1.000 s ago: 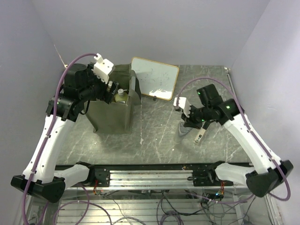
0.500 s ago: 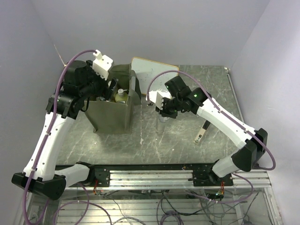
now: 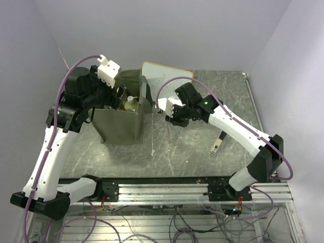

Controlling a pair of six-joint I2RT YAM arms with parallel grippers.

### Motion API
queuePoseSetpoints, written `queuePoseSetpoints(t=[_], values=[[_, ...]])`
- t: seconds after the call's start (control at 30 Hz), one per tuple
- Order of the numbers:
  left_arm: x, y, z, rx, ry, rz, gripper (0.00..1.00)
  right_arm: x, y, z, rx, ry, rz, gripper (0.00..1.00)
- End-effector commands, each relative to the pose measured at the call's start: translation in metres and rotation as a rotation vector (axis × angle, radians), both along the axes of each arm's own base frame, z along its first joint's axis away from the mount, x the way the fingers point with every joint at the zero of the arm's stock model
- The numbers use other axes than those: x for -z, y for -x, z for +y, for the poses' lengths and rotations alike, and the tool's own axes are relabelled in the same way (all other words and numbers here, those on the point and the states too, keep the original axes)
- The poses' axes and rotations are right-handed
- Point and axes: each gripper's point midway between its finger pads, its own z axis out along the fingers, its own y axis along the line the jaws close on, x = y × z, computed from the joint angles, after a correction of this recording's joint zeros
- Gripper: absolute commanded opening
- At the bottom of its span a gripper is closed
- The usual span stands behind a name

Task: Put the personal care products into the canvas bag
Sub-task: Move the care product at the center of the board.

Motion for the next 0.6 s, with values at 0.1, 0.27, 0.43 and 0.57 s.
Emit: queuePoseSetpoints(t=[0.1,0.27,0.43,0.57], values=[[-0.003,0.009,-0.013,0.085,0.036,-0.004,0.96,0.001,-0.005,0.007,0.007,-0.029,-0.022,0.35],[-0.005,0.013,-0.024,0.149,0.059,-0.004,0.96,-0.011,-0.006,0.009,0.017,-0.067,-0.043,0.72],[-0.004,0.014,-0.039,0.230,0.090,0.012,0.96,-0.035,-0.007,0.006,0.046,-0.138,-0.093,0.83],[-0.003,0.010,-0.053,0.283,0.099,0.036,0.97,-0.060,-0.009,-0.007,0.100,-0.238,-0.108,0.84]])
